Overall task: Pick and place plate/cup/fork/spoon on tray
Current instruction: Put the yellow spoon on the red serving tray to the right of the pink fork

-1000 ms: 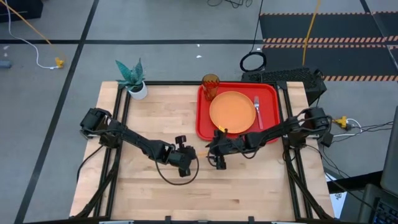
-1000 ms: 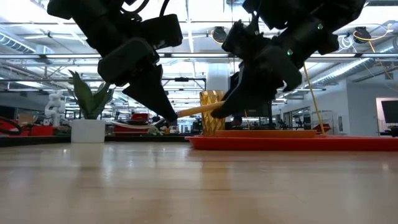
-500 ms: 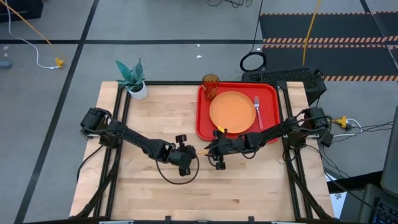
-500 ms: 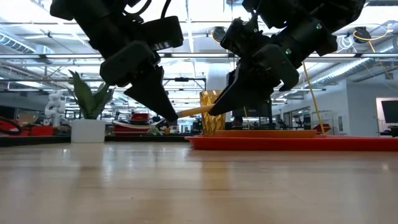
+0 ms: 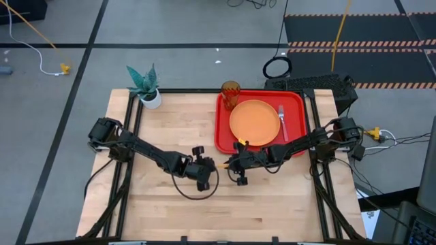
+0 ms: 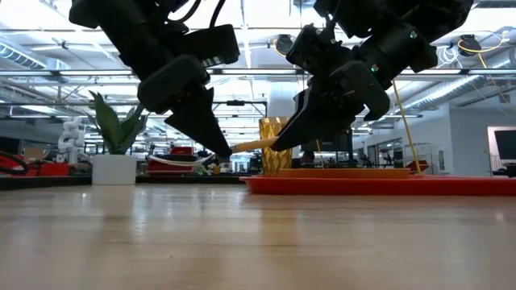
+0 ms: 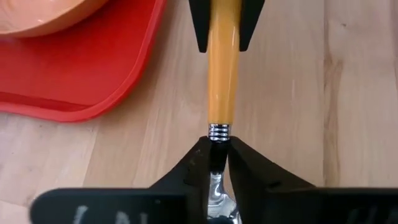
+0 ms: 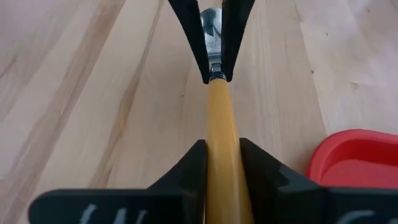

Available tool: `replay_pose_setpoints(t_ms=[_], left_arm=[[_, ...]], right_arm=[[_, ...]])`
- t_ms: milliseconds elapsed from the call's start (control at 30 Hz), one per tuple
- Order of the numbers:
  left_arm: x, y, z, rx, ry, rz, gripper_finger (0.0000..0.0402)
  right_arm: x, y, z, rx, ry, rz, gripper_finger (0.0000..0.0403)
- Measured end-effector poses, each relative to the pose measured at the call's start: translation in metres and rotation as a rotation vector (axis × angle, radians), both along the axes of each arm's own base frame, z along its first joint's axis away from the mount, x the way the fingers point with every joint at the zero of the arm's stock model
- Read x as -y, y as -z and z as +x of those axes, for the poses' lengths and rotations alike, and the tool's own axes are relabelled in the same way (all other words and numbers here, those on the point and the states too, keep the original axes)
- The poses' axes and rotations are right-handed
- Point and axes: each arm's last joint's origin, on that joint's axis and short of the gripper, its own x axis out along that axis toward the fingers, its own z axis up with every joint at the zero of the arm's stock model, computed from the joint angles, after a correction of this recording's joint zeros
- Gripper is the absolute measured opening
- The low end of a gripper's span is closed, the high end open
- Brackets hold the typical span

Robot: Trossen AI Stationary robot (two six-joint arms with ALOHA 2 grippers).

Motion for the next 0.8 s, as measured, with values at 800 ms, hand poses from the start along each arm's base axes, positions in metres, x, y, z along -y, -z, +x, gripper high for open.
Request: replay_pose_setpoints(t_ms=[800], left_arm=[[-0.042,-0.098,-0.033,0.238,-0.081,0.020,0.0163]], right_arm=[[0.016,-0.048,-0.068,-0.218,0.481,-0.019,0.0058]])
